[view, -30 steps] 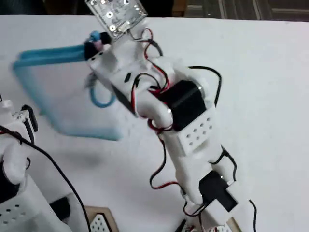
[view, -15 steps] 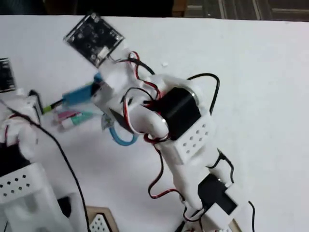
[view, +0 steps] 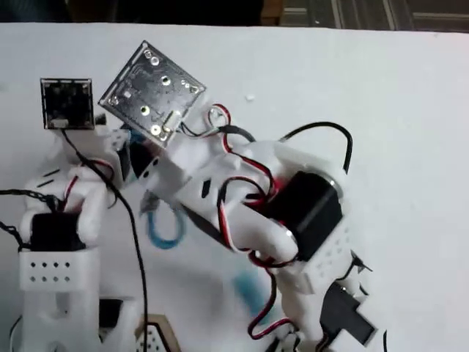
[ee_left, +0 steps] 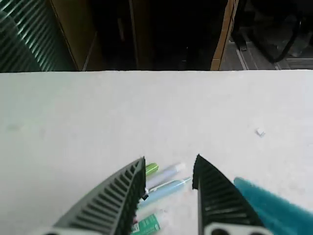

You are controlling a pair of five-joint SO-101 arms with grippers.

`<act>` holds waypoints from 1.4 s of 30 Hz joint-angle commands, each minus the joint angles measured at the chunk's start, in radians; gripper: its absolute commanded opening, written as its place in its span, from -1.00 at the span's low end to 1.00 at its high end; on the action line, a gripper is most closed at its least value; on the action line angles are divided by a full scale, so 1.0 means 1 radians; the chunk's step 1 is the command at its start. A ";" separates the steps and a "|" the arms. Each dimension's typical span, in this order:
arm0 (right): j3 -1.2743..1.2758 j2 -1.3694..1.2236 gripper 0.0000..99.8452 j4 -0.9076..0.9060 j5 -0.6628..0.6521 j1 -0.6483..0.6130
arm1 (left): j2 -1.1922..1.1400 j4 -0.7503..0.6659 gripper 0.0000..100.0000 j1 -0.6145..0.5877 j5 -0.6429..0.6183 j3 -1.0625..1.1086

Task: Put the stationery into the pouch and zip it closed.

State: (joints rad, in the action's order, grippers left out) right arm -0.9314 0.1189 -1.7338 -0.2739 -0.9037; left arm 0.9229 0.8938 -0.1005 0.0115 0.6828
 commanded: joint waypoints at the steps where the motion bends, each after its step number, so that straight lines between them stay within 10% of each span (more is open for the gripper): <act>1: -0.028 0.027 -0.97 0.077 -0.008 -0.007 | 0.001 -0.011 -0.65 0.007 -0.009 -0.115; 14: -0.017 -0.185 -0.97 0.013 0.063 0.200 | 0.001 0.290 -0.64 -0.285 -0.005 -0.456; 28: 0.176 -0.104 -0.97 -0.038 -0.068 0.372 | 0.048 0.566 -0.64 -0.303 0.087 -0.577; 35: 0.351 0.053 -0.97 -0.036 -0.074 0.367 | 0.140 0.664 -0.64 -0.010 0.120 -0.549; 42: 0.460 0.173 -0.97 -0.036 -0.189 0.367 | 0.143 0.407 -0.65 0.042 0.121 -0.137</act>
State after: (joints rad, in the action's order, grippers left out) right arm -0.4757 0.2156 -1.7522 -0.4242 -0.5401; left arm 1.0549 1.4124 -0.0744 0.1250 0.4097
